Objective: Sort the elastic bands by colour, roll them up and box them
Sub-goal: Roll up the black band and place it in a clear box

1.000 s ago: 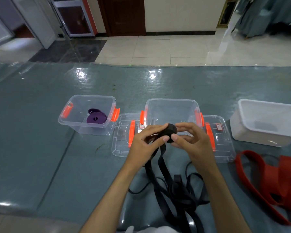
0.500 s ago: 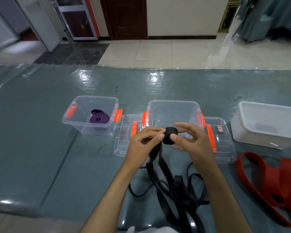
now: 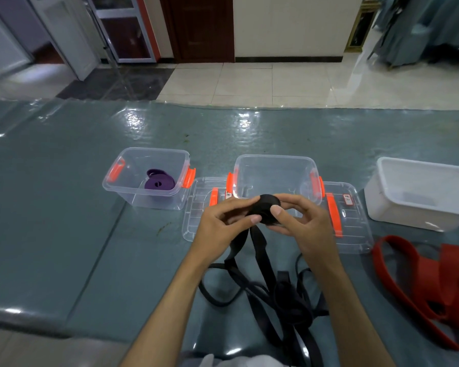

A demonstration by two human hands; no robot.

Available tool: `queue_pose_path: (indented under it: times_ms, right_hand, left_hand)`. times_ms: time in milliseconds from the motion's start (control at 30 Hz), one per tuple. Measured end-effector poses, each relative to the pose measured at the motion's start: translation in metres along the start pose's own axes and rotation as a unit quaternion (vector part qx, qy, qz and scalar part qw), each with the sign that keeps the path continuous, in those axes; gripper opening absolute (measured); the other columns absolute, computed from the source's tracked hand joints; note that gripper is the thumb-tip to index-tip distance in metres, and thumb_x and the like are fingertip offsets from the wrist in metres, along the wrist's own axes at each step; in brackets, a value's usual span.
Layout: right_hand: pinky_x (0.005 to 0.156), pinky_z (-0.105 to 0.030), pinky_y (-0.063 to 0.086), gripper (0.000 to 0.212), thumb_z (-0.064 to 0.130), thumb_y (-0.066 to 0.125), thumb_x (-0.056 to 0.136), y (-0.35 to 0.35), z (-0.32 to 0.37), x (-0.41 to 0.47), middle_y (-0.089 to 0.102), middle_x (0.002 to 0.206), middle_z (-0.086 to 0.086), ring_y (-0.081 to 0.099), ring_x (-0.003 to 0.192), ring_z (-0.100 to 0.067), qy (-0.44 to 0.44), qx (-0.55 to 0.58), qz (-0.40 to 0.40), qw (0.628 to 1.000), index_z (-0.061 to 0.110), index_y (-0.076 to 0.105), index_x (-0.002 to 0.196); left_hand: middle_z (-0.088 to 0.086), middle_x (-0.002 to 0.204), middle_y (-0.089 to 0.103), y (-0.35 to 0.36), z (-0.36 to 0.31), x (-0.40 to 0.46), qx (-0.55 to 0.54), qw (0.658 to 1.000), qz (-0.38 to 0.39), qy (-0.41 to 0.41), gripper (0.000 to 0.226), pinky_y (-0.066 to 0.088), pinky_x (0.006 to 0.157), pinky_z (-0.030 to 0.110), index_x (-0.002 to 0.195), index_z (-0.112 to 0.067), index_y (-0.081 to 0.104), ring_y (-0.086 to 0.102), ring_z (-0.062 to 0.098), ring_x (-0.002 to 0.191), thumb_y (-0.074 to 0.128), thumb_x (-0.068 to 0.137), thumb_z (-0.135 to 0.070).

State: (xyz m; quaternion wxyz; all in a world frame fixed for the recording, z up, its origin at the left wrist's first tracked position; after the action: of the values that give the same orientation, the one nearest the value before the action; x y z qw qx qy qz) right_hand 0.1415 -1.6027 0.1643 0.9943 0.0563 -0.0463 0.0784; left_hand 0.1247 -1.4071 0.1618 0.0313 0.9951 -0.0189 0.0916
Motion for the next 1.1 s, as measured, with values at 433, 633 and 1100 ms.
queue_pose_path:
  times_ms: [433, 633, 1100]
  right_hand:
    - [0.086, -0.032, 0.064, 0.048, 0.005, 0.084, 0.087, -0.012, 0.007, -0.008, 0.078, 0.11, -0.003, 0.078, 0.1, -0.024, -0.067, -0.04, 0.035, 0.996, 0.026, 0.071, 0.128]
    - [0.091, -0.043, 0.064, 0.024, 0.002, 0.082, 0.088, -0.005, -0.001, -0.013, 0.077, 0.113, -0.011, 0.077, 0.107, -0.029, -0.034, 0.005, 0.025, 0.999, 0.007, 0.07, 0.108]
    - [0.095, -0.044, 0.062, 0.036, 0.009, 0.087, 0.084, 0.004, 0.002, -0.013, 0.076, 0.118, -0.008, 0.074, 0.113, -0.029, -0.045, 0.004, 0.035, 0.998, 0.021, 0.07, 0.114]
  left_hand:
    - [0.002, 0.111, 0.077, 0.015, -0.002, -0.011, -0.02, 0.997, -0.074, 0.013, 0.02, 0.056, 0.095, 0.026, 0.102, -0.03, 0.08, 0.073, 0.019, 0.11, 0.083, 0.085, -0.019]
    - [0.002, 0.118, 0.075, 0.005, -0.002, -0.014, -0.013, 0.999, -0.034, 0.003, 0.036, 0.056, 0.099, 0.028, 0.12, -0.029, 0.079, 0.071, 0.016, 0.114, 0.08, 0.089, -0.011]
    - [0.0, 0.118, 0.079, 0.007, -0.008, -0.015, -0.021, 0.998, -0.048, 0.025, 0.034, 0.056, 0.095, 0.022, 0.117, -0.027, 0.08, 0.074, 0.016, 0.113, 0.075, 0.093, -0.003]
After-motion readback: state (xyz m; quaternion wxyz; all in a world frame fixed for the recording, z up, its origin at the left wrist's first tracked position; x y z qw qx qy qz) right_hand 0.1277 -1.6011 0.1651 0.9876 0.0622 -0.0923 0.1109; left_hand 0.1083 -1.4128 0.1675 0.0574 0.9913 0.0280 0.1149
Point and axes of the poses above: each hand's wrist, its own x-axis towards the middle knuckle, its own y-axis out of the palm, z = x × y, the point moved 2 cm from there along x, towards the middle knuckle
